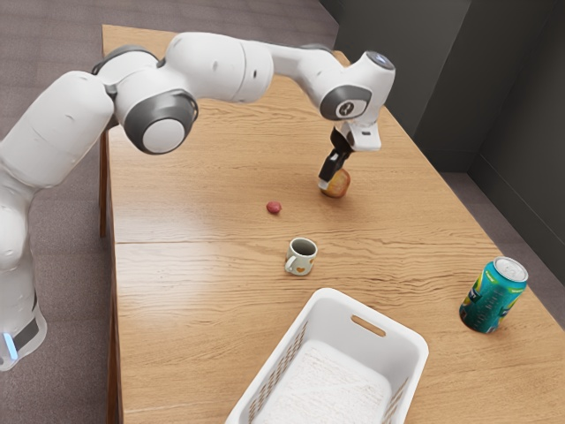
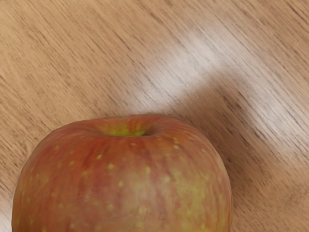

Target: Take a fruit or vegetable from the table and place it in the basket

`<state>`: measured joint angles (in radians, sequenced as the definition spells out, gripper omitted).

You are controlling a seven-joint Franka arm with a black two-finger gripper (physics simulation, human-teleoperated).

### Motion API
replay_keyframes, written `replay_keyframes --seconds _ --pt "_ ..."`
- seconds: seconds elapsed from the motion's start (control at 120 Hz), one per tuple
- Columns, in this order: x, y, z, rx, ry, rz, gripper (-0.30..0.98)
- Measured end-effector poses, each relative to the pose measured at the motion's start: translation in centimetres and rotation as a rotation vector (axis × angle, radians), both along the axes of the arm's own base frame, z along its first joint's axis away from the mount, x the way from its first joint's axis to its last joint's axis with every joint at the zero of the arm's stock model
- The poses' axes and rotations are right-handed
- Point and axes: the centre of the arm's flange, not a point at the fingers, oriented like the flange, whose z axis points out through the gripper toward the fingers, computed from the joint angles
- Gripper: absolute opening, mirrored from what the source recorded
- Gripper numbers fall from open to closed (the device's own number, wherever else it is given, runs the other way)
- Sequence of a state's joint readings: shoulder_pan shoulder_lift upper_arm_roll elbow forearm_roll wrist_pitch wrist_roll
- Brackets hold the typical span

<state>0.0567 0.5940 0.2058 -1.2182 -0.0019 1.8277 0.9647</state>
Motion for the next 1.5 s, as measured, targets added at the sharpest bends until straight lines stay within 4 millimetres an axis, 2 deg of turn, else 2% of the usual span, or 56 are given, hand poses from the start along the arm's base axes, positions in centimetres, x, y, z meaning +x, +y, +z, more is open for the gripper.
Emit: replay_keyframes --seconds 0.267,0.383,0.483,0.583,0.633,0.767,0.867,0.933,0.983,1.15,1.342,1.5 --pt "0.3 -0.1 -0.8 -0.009 -0.004 -0.010 0.68" --pt "0.3 -0.1 -1.1 -0.025 -0.010 -0.011 0.51" --pt "0.4 -0.2 -1.7 -0.056 -0.020 -0.006 0.47" --pt "0.4 -0.3 -1.3 -0.067 -0.038 -0.006 0.41" --pt "0.5 -0.5 0.3 -0.068 -0.066 -0.011 0.39" --pt "-0.1 -1.6 6.8 -0.067 -0.149 -0.028 0.38" --pt "-2.4 -3.0 13.8 -0.079 -0.220 -0.034 0.36" --pt "-4.1 -5.6 17.4 -0.103 -0.242 -0.054 0.37" --pt "-5.0 -8.5 18.6 -0.125 -0.236 -0.078 0.38" --pt "-7.2 -23.0 20.4 -0.181 -0.206 -0.226 0.36" --pt "-12.3 -33.7 20.5 -0.217 -0.150 -0.291 0.36" --pt "-16.2 -43.1 17.7 -0.243 -0.073 -0.343 0.37"
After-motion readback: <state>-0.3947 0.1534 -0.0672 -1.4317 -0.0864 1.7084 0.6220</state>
